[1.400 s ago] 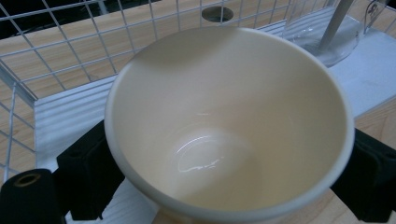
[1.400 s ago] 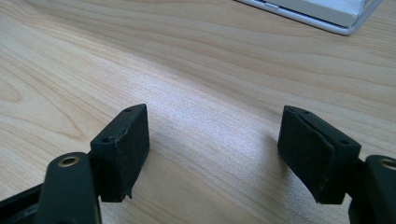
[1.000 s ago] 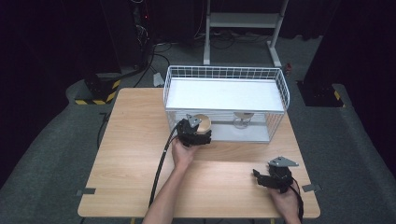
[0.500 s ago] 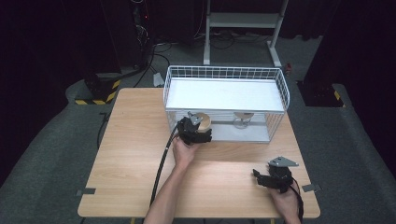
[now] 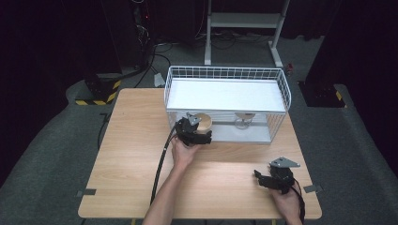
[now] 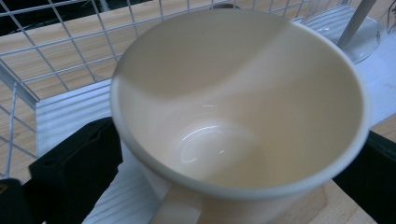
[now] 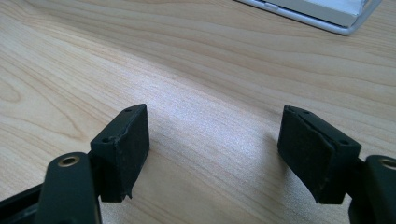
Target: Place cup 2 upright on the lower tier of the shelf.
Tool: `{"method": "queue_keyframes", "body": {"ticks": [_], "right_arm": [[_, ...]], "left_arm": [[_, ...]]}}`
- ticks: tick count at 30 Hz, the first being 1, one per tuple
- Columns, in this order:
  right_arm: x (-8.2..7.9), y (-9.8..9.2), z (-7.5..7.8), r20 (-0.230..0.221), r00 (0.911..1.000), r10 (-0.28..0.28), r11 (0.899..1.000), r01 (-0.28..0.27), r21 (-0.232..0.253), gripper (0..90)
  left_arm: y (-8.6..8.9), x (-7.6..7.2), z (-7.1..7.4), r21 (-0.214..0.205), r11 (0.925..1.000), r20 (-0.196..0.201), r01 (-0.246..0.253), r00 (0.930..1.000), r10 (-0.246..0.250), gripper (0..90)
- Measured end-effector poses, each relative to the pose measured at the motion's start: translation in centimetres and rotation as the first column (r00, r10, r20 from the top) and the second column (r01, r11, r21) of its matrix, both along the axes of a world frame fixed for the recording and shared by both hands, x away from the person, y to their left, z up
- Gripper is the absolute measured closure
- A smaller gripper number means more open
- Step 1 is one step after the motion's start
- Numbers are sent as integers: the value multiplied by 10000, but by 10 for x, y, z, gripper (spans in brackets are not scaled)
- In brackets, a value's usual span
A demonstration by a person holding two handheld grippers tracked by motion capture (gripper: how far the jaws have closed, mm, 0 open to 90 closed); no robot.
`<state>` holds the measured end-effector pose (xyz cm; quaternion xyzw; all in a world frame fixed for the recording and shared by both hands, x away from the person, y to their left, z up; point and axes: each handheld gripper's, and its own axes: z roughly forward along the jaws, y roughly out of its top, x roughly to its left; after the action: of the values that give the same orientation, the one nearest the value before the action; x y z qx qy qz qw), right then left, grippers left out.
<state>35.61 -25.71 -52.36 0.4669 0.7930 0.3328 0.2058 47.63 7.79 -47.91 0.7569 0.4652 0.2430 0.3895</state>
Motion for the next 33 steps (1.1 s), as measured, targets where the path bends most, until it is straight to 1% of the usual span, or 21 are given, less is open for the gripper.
{"method": "queue_keyframes", "body": {"ticks": [4,9,10,11,12,13,14,15,20,21,24,25,26,28,29,30,31,32,33], "right_arm": [[0,0,0,0,10000,12,10000,-12,-16,252],[0,0,0,1,10000,12,10000,-12,-14,252],[0,0,0,2,10000,14,10000,-14,-13,252],[0,0,0,1,10000,13,10000,-13,-16,252],[0,0,0,1,10000,12,10000,-12,-16,252],[0,0,0,-2,10000,6,10000,-6,-14,252],[0,0,0,-2,10000,9,10000,-9,-11,252],[0,0,0,1,10000,13,10000,-13,-14,252],[0,0,0,-2,10000,12,10000,-12,-12,252],[0,0,0,2,10000,13,10000,-13,-13,252],[0,0,0,-5,10000,6,10000,-6,-10,252],[0,0,0,-14,10000,-3,10000,3,-1,252],[0,0,0,-7,10000,3,10000,-3,-9,252],[0,0,0,16,10000,30,10000,-29,-26,252],[0,0,0,16,10000,30,10000,-30,-27,252],[0,0,0,5,10000,16,10000,-16,-16,252],[0,0,0,-8,10000,1,10000,-1,-2,252],[0,0,0,6,10000,17,10000,-17,-14,252],[0,0,0,1,10000,9,10000,-9,-13,252]], "left_arm": [[3,-1,2,93,9999,-40,53,10000,-53,0],[6,-5,2,-37,10000,-45,54,10000,-54,0],[7,-6,2,-2,10000,14,-38,10000,38,0],[8,-7,3,-62,10000,-65,18,10000,-18,0],[9,-8,3,-127,9999,-54,15,10000,-16,0],[10,-9,3,-58,10000,-53,26,10000,-26,0],[11,-10,3,-141,9999,-72,10,10000,-11,0],[12,-12,4,-84,10000,-81,30,10000,-31,0],[18,-18,4,-175,9998,-102,-5,9999,3,2],[19,-20,4,-100,10000,-102,-7,9999,6,3],[22,-25,3,-155,9999,-168,-66,9998,64,12],[24,-28,4,-82,9999,-153,-72,9999,71,16],[25,-31,3,-176,9998,-145,-100,9998,98,24],[28,-36,2,-161,9997,-197,-170,9997,167,42],[29,-38,2,-128,9998,-283,-158,9995,154,57],[29,-38,2,-128,9998,-283,-158,9995,154,71],[31,-44,1,-133,9997,-297,-209,9993,205,96],[32,-45,0,-42,9998,-248,-217,9995,216,125],[33,-48,-1,-67,9996,-243,-268,9993,267,149]]}}
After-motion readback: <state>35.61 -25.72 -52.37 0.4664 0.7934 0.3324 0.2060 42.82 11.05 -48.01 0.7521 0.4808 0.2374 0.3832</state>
